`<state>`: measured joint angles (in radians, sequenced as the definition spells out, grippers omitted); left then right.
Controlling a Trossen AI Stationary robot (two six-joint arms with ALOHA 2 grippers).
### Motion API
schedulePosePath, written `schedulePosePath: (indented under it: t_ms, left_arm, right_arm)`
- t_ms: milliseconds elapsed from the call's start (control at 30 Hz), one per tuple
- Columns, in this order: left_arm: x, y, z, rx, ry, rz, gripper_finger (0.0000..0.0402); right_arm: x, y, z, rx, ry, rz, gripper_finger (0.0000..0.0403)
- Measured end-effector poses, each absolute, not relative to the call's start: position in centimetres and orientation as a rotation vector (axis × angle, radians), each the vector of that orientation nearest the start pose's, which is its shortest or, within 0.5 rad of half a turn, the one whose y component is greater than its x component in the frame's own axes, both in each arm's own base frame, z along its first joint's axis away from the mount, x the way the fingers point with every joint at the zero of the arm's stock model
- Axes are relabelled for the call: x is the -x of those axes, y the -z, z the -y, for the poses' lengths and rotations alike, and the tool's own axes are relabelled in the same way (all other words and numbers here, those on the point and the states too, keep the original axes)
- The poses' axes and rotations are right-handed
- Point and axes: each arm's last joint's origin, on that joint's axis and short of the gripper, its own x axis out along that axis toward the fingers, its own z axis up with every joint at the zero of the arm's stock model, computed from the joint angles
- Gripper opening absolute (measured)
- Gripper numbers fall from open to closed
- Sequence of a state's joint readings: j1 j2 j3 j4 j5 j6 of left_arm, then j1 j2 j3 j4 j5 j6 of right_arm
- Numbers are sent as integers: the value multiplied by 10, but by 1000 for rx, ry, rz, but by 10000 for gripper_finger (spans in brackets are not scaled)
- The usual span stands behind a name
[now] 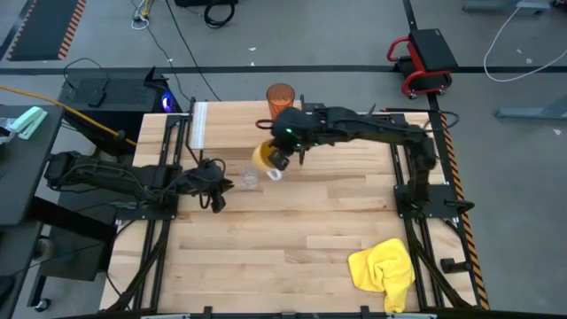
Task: Stack small to large cups/mugs on shelf
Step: Put the yellow mug on the shelf
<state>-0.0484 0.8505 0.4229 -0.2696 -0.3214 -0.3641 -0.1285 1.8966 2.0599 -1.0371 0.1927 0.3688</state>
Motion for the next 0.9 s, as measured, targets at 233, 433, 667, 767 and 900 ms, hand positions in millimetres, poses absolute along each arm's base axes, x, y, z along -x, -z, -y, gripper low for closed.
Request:
schedulePosePath:
  t_ms: [233, 433, 667, 767, 900]
  left_arm:
    - [-169, -196, -7, 229, -409, -594, 67]
    - [-170, -200, -19, 232, -500, -537, 62]
    - [-174, -210, -34, 208, -559, -422, 61]
    - [-175, -214, -37, 184, -566, -386, 58]
    - [-175, -216, -41, 179, -579, -363, 59]
  right_arm:
    - [-425, -383, 78, -247, 461, -821, 18]
    - [-430, -375, 90, -219, 431, -831, 19]
    - [-440, -371, 103, -168, 428, -775, 19]
    - [-444, -371, 108, -153, 428, -749, 20]
    - [-444, -372, 117, -156, 444, -719, 20]
